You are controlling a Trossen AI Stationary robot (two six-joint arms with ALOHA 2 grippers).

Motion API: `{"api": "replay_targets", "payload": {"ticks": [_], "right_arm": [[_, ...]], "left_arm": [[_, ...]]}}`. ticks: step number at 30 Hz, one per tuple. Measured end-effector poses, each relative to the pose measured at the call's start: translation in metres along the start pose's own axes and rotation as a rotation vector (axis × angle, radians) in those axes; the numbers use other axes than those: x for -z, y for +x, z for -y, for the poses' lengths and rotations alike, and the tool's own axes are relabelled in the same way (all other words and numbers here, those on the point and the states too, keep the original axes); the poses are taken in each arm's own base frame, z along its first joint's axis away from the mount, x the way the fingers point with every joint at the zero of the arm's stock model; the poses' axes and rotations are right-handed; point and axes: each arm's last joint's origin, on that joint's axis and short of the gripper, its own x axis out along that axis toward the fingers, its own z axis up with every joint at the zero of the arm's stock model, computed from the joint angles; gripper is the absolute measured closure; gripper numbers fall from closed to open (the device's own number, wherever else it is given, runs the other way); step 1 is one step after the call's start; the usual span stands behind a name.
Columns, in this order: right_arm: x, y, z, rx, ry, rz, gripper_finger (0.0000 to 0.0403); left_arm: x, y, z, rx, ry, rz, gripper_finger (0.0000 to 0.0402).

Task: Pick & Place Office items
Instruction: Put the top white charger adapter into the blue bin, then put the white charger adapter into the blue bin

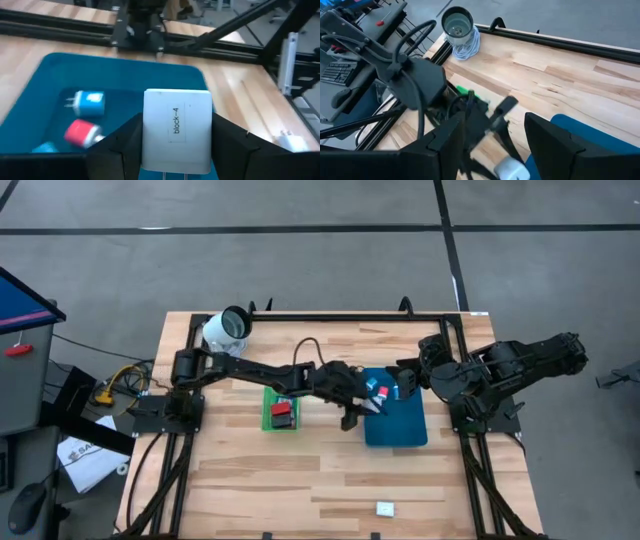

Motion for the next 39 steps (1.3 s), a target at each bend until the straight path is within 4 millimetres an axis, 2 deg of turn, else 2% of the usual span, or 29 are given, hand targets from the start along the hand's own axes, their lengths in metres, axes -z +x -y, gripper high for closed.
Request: {"api": "replay_targets", "payload": {"ticks": [4, 10, 14, 21, 26, 29, 32, 34, 39], "right_arm": [[0.0, 0.0, 0.0, 0.0, 0.001, 0.0, 0.0204], [0.0, 0.0, 0.0, 0.0, 0.004, 0.001, 0.0204], [0.0, 0.0, 0.0, 0.001, 0.008, 0.0, 0.0204], [0.0, 0.0, 0.0, 0.001, 0.003, 0.0, 0.0204], [0.0, 0.0, 0.0, 0.001, 0.004, 0.0, 0.0204], [0.0, 0.0, 0.0, 0.001, 0.002, 0.0, 0.0204], [0.002, -0.001, 0.001, 0.009, -0.03, -0.013, 0.0204], [0.006, -0.003, 0.002, 0.007, -0.071, -0.05, 0.0204], [0.029, -0.01, 0.003, 0.02, -0.174, -0.243, 0.0204]], "left_arm": [[-0.007, 0.021, -0.009, 0.005, 0.001, 0.019, 0.0229], [-0.008, 0.041, -0.037, -0.041, -0.02, 0.027, 0.0229], [0.001, 0.044, -0.049, -0.053, -0.039, -0.023, 0.0229], [0.001, 0.041, -0.058, -0.029, -0.028, -0.032, 0.0227], [0.0, 0.041, -0.058, -0.06, -0.029, -0.025, 0.0127], [-0.001, 0.041, -0.058, -0.078, -0.025, -0.007, 0.0084], [-0.008, 0.036, -0.061, -0.093, -0.025, 0.009, 0.0068], [-0.018, 0.025, -0.061, -0.101, -0.025, 0.005, 0.0067], [-0.051, -0.023, -0.052, -0.114, 0.061, 0.006, 0.0082]]}}
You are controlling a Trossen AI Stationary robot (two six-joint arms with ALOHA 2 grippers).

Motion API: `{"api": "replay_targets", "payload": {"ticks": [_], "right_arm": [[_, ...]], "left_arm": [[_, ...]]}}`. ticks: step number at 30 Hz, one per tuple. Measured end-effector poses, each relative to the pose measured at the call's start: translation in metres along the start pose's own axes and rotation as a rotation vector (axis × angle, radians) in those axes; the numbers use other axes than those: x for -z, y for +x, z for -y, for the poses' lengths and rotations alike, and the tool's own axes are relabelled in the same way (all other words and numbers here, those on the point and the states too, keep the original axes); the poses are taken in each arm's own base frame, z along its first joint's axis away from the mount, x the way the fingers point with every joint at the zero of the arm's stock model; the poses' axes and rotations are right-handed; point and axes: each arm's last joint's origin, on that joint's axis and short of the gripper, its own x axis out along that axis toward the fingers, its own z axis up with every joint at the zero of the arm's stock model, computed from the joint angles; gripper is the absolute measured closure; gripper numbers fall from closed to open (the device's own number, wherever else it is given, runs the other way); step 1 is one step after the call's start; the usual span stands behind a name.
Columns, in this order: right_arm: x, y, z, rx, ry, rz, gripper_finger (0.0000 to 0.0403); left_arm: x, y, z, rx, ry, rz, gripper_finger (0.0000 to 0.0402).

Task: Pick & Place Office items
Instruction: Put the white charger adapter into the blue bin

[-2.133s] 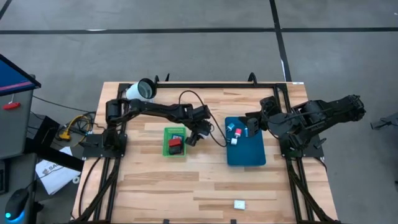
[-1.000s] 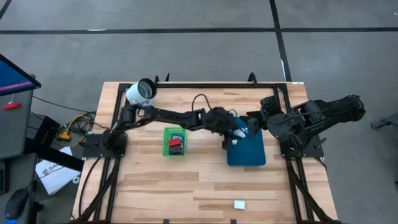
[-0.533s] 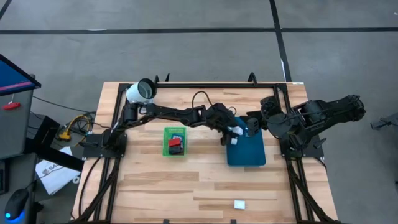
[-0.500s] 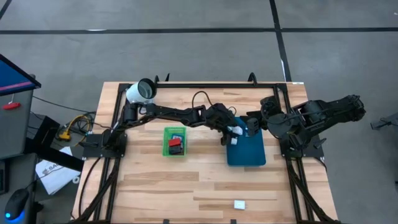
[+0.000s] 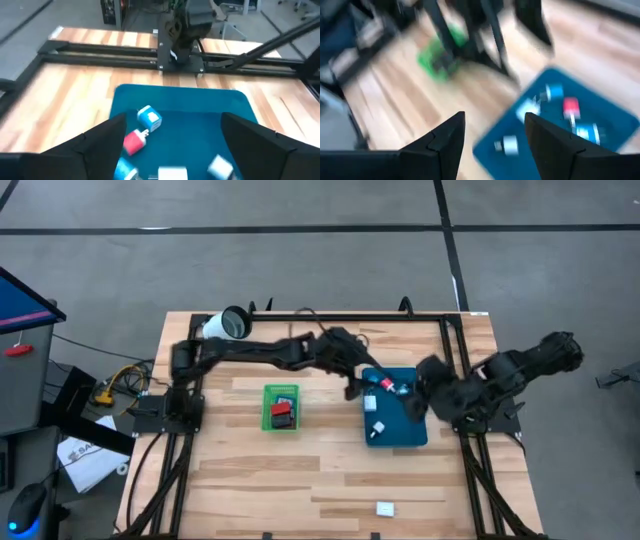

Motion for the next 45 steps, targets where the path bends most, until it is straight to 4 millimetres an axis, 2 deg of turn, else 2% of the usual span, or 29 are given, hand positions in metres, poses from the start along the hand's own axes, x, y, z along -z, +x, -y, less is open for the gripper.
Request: {"api": "replay_targets", "payload": {"ticks": [3, 8, 13, 17, 22, 26, 30, 34, 40, 45], "right_arm": [[0.017, 0.002, -0.008, 0.003, -0.048, -0.11, 0.0204], [0.048, 0.013, -0.036, -0.037, -0.126, -0.24, 0.0204], [0.086, 0.031, -0.069, -0.075, -0.233, -0.351, 0.0204], [0.119, 0.046, -0.086, -0.055, -0.314, -0.412, 0.0204], [0.145, 0.069, -0.101, -0.034, -0.374, -0.449, 0.0204], [0.154, 0.09, -0.108, -0.009, -0.43, -0.454, 0.0204], [0.163, 0.106, -0.107, -0.007, -0.503, -0.509, 0.0204], [0.184, 0.121, -0.093, -0.1, -0.462, -0.607, 0.0204], [0.2, 0.131, -0.074, -0.137, -0.426, -0.669, 0.0204], [0.207, 0.14, -0.085, -0.255, -0.459, -0.663, 0.0202]], "left_arm": [[-0.007, -0.034, 0.005, -0.018, 0.049, -0.025, 0.0094], [-0.009, -0.101, 0.014, -0.075, 0.073, -0.043, 0.0108], [0.001, -0.171, 0.024, -0.124, 0.073, -0.015, 0.0112], [0.016, -0.223, 0.028, -0.157, 0.034, 0.031, 0.0112], [0.034, -0.268, 0.034, -0.17, -0.03, 0.112, 0.0112], [0.046, -0.29, 0.038, -0.182, -0.073, 0.167, 0.0113], [0.056, -0.301, 0.039, -0.185, -0.091, 0.163, 0.0114], [0.059, -0.311, 0.041, -0.185, -0.11, 0.188, 0.0115], [0.063, -0.326, 0.043, -0.204, -0.114, 0.221, 0.0115], [0.068, -0.335, 0.045, -0.206, -0.166, 0.205, 0.0115]]}}
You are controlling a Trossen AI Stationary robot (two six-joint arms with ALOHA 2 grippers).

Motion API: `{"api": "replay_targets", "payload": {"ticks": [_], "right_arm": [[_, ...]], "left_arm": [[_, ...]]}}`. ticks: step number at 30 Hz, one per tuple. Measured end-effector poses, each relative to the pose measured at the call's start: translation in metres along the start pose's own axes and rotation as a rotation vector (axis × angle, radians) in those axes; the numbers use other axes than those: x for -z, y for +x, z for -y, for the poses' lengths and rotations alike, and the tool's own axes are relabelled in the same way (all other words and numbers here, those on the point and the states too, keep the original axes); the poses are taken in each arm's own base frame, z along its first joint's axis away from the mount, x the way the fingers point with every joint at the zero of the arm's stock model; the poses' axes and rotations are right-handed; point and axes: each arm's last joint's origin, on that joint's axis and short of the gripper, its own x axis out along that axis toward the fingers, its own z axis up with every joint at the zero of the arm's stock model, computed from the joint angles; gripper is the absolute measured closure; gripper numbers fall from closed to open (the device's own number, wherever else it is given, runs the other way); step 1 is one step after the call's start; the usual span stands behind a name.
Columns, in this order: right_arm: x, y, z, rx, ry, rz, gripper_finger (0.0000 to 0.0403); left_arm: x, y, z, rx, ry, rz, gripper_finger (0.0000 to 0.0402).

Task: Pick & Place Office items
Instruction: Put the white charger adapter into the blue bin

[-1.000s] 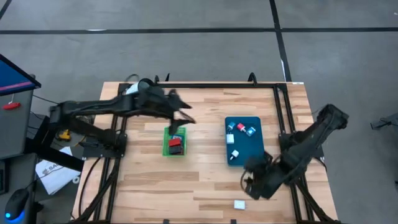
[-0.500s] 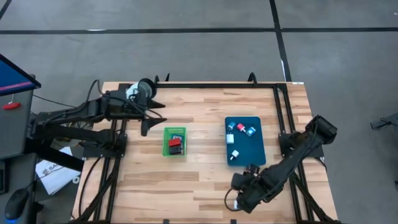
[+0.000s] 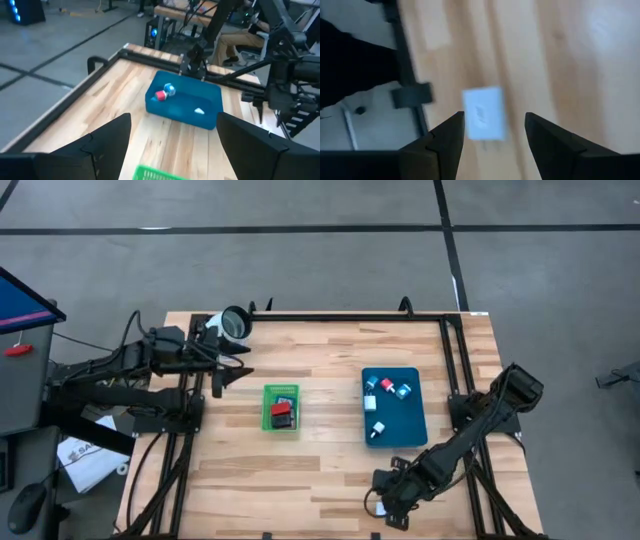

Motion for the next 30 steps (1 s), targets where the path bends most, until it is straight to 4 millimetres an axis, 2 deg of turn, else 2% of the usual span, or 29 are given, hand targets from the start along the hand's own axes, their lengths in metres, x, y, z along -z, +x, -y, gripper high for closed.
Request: {"api": "replay_targets", "payload": {"ticks": [5, 14, 20, 25, 30], "right_arm": [[0.002, 0.015, -0.007, -0.027, -0.014, -0.002, 0.0185], [0.012, 0.048, -0.005, 0.077, -0.023, -0.058, 0.0153], [0.012, 0.063, -0.003, 0.129, -0.029, -0.038, 0.0152], [0.01, 0.066, 0.0, 0.173, -0.039, 0.019, 0.0154], [0.002, 0.07, 0.006, 0.22, -0.03, 0.068, 0.0178]], "left_arm": [[0.004, -0.003, 0.002, 0.014, -0.045, -0.036, 0.0115], [0.007, -0.004, 0.014, 0.068, -0.06, -0.052, 0.0115], [0.008, -0.004, 0.018, 0.071, -0.054, -0.051, 0.0115], [0.009, -0.005, 0.018, 0.067, -0.054, -0.061, 0.0115], [0.015, -0.005, 0.016, 0.027, -0.037, -0.12, 0.0115]]}}
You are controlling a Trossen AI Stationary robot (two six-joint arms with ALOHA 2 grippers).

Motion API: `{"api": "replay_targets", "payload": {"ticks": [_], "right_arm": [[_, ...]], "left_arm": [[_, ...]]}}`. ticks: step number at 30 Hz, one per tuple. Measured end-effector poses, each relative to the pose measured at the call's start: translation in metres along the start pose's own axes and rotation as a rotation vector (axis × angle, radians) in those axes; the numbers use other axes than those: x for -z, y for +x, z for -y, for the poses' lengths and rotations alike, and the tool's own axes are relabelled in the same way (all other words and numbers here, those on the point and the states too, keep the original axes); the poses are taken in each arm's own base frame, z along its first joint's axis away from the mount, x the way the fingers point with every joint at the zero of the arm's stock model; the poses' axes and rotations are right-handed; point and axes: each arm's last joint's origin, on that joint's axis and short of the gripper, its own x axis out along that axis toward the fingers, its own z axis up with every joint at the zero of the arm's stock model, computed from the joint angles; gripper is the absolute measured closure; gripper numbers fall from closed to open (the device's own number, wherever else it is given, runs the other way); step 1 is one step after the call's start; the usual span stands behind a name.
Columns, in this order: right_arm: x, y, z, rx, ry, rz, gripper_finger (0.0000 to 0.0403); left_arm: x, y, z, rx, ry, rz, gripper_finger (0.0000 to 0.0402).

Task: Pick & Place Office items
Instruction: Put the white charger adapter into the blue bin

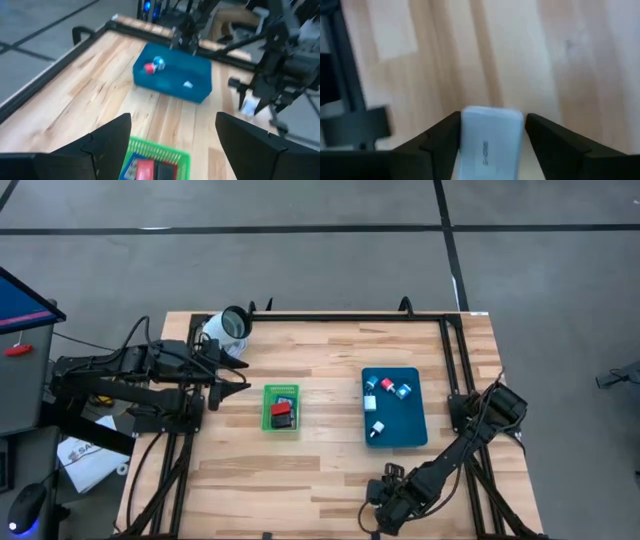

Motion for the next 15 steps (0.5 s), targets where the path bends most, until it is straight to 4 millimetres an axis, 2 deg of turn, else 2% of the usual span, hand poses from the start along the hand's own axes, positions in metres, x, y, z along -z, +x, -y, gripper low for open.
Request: {"api": "replay_targets", "payload": {"ticks": [6, 11, 15], "right_arm": [[-0.005, 0.001, 0.005, 0.032, -0.004, 0.03, 0.025], [-0.009, -0.009, 0.017, 0.088, 0.018, 0.033, 0.0251], [-0.013, -0.03, 0.031, 0.129, 0.044, 0.026, 0.0251]], "left_arm": [[0.004, -0.001, -0.001, -0.014, 0.01, -0.035, 0.0115], [0.007, 0.002, -0.002, -0.033, 0.012, -0.026, 0.0115], [0.021, 0.011, -0.005, -0.039, -0.003, -0.045, 0.0115]]}}
